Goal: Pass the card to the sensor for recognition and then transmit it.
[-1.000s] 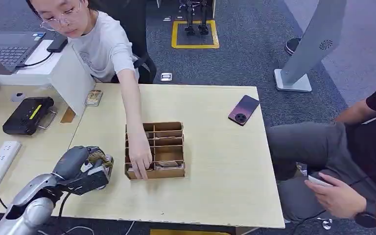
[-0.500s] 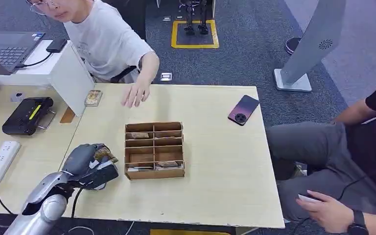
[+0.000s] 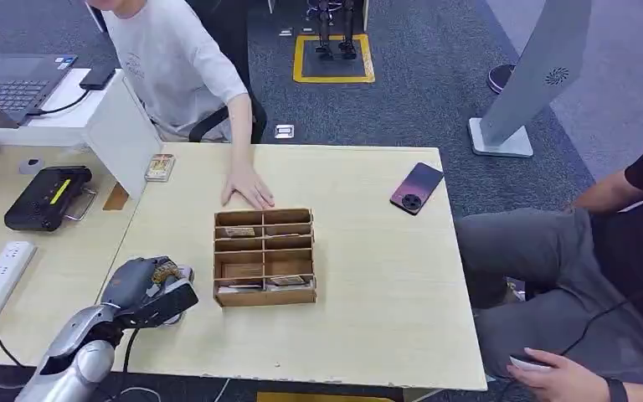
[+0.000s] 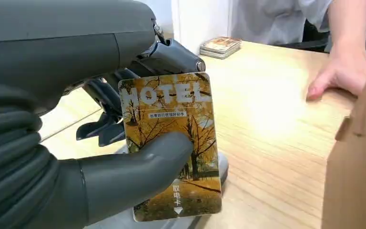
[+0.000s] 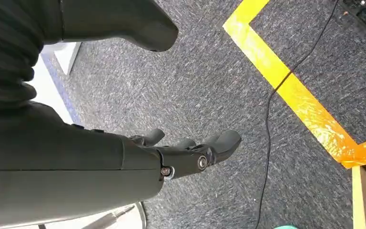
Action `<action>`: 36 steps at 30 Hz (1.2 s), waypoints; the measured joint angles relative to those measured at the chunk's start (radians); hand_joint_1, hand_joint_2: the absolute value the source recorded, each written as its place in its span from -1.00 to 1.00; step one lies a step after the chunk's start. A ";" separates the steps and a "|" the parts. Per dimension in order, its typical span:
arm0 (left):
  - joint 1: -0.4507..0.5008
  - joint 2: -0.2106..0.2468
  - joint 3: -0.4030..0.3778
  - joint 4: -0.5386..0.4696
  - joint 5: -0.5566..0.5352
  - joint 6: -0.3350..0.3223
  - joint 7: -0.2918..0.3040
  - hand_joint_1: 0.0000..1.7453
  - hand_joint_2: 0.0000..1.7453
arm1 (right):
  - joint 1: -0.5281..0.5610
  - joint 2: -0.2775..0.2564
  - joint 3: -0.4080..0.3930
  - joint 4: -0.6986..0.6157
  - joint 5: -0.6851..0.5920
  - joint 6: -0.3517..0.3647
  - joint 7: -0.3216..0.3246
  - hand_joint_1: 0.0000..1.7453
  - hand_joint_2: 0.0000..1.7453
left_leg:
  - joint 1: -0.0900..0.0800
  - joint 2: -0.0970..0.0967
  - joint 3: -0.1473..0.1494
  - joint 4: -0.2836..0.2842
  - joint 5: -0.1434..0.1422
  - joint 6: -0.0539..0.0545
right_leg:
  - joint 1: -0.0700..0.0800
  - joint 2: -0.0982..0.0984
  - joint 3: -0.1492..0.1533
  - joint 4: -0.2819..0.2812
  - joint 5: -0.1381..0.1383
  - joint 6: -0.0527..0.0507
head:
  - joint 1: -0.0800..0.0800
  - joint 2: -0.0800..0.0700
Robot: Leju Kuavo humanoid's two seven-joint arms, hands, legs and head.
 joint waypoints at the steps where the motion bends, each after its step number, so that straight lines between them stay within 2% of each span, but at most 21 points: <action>1: 0.000 0.000 0.002 0.003 0.000 0.000 0.000 1.00 1.00 | 0.000 0.000 0.000 0.000 0.000 0.000 0.000 -1.00 1.00 | 0.000 0.000 0.000 0.000 0.000 0.000 | 0.000 0.000 0.000 0.000 0.000 0.000 | 0.000 0.000; 20: 0.010 -0.002 0.046 0.037 -0.044 -0.010 0.007 1.00 1.00 | 0.001 0.000 0.000 0.000 -0.003 -0.001 0.004 -1.00 1.00 | 0.000 0.000 0.000 0.000 0.000 0.000 | 0.000 0.000 0.001 0.000 0.000 0.000 | 0.000 0.000; 27: 0.014 -0.009 0.046 0.086 -0.154 0.002 0.036 1.00 1.00 | 0.001 0.000 0.000 0.000 -0.006 -0.005 0.007 -1.00 1.00 | 0.000 0.000 0.002 0.000 0.000 0.000 | 0.000 0.000 0.002 0.000 0.000 0.000 | 0.000 0.000; 36: 0.003 -0.030 0.045 0.150 -0.181 0.025 0.034 1.00 1.00 | 0.001 0.000 0.001 0.000 -0.006 -0.011 0.010 -1.00 1.00 | -0.001 -0.002 0.012 -0.002 -0.003 0.002 | -0.001 -0.003 0.013 0.000 -0.004 0.002 | 0.000 0.000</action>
